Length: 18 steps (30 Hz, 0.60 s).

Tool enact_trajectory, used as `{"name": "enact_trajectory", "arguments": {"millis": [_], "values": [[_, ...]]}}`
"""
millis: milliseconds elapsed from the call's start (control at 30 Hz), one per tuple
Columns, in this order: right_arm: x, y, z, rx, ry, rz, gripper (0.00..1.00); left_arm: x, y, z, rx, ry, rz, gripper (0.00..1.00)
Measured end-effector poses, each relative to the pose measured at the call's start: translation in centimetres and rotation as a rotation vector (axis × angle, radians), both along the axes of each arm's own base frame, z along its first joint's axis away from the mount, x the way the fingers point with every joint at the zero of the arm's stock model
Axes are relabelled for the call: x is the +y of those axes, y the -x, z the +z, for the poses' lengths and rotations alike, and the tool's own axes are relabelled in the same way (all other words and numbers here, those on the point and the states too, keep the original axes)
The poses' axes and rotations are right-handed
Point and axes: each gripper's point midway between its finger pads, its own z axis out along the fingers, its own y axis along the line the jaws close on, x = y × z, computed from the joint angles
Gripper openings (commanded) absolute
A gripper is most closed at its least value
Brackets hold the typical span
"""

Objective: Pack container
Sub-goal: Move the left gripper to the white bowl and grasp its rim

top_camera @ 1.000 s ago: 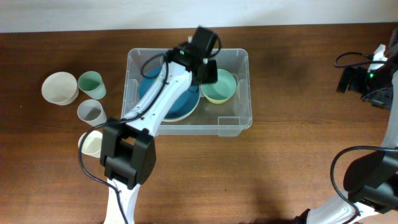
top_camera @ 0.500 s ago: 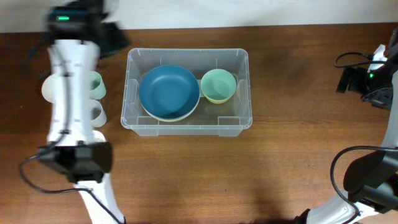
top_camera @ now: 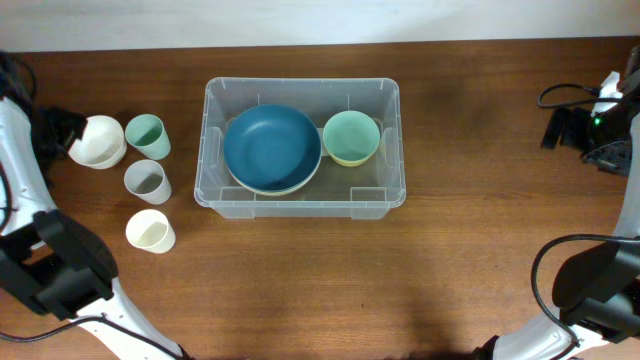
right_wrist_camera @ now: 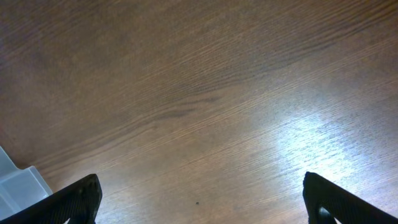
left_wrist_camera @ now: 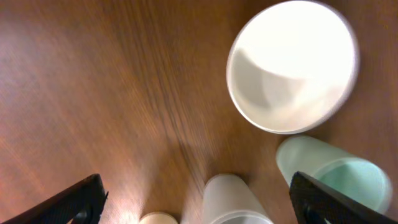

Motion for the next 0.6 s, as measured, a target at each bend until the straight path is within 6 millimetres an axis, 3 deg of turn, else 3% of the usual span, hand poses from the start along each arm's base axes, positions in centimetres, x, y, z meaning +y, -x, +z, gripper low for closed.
{"name": "enact_trajectory", "arguments": {"millis": [200,333,600], "values": [[0.0,0.0,0.0,0.000,0.000,0.000,0.99,0.3,-1.0,-3.0,-0.033,0.011,0.000,0.89],[0.0,0.0,0.0,0.000,0.000,0.000,0.99,0.4,-2.2,-3.0,-0.075,-0.005,-0.010,0.90],[0.0,0.0,0.0,0.000,0.000,0.000,0.99,0.7,-2.7,-2.9,-0.096,-0.014,-0.002,0.89]]}}
